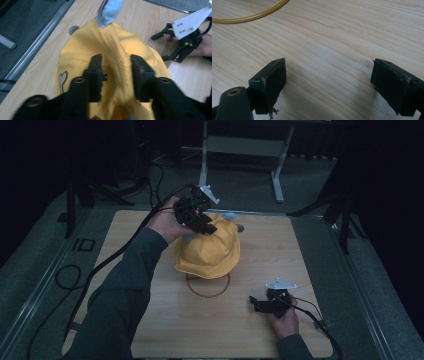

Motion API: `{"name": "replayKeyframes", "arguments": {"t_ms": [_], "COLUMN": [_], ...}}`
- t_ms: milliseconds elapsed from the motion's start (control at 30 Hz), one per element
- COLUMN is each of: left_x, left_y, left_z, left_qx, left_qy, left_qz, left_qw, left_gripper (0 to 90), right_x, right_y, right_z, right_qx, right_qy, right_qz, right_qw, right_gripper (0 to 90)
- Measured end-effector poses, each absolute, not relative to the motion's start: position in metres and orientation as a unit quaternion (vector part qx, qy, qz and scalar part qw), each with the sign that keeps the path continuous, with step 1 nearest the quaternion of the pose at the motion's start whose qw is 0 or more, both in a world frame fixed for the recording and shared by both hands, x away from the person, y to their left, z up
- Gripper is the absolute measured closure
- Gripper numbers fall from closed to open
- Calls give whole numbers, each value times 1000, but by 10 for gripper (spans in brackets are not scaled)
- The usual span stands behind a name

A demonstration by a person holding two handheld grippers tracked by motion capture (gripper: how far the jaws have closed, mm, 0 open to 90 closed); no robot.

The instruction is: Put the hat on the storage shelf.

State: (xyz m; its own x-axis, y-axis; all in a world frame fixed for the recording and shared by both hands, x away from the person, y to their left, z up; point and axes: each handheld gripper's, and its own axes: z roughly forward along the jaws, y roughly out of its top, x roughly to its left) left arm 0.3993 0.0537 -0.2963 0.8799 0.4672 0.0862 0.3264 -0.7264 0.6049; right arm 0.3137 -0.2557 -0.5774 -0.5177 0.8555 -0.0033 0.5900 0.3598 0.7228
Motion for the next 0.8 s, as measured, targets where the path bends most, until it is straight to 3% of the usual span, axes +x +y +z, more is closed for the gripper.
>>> {"name": "replayKeyframes", "arguments": {"t_ms": [367, 800], "left_x": [393, 388], "left_y": [61, 75], "left_z": [-286, -279], "left_qx": [912, 898], "left_qy": [229, 247], "left_qz": [139, 163], "left_qw": [312, 327], "left_gripper": [388, 349], "right_x": [314, 314], "right_y": [-256, -256], "right_z": [-577, -577], "right_qx": [451, 451], "right_qy": [802, 801], "right_qz": [341, 341], "right_qw": [194, 194], "right_gripper": [129, 129]}}
